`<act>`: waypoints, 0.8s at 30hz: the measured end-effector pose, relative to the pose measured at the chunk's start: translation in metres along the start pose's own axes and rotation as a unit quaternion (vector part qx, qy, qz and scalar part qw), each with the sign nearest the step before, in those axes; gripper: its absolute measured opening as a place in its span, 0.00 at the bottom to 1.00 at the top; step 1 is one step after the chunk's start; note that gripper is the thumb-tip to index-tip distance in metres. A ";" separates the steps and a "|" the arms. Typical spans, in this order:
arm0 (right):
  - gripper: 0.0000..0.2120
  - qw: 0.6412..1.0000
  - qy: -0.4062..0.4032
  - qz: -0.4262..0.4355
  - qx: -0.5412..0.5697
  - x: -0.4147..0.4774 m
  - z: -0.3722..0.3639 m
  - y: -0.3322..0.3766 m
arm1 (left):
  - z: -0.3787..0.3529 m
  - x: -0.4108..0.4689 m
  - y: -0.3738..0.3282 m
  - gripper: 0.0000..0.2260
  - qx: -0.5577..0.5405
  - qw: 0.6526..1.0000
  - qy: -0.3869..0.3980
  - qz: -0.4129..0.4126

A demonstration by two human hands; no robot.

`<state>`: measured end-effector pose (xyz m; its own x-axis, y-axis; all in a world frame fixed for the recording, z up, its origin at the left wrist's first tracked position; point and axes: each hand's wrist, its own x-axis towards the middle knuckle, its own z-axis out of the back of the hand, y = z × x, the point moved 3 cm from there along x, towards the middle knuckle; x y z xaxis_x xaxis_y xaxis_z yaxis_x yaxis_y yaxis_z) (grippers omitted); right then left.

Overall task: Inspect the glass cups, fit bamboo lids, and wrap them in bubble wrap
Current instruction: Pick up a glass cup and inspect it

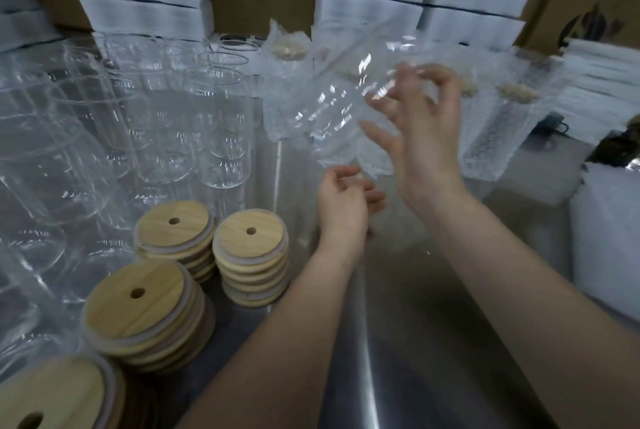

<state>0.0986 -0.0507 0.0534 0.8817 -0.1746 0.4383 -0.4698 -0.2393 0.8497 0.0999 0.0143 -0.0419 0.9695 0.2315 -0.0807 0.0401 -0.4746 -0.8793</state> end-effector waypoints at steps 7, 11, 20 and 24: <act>0.19 0.985 -0.119 -0.093 0.080 0.009 0.082 -0.017 | 0.007 0.001 -0.012 0.09 -0.145 0.989 -0.037 0.015; 0.16 0.988 -0.118 -0.097 0.011 0.009 0.085 -0.033 | 0.003 -0.004 -0.019 0.04 -0.040 0.997 -0.010 -0.065; 0.24 0.990 -0.077 -0.115 -0.012 0.001 0.067 -0.045 | -0.013 -0.022 -0.012 0.30 0.173 0.966 0.140 -0.132; 0.12 0.991 -0.029 -0.133 0.007 0.002 0.064 -0.047 | -0.012 -0.020 -0.013 0.31 0.162 0.972 0.099 -0.141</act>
<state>0.1199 -0.1008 -0.0046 0.9704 -0.1588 0.1821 -0.2228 -0.2965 0.9287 0.0833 0.0058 -0.0233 0.9597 0.1309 0.2486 0.2638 -0.1161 -0.9575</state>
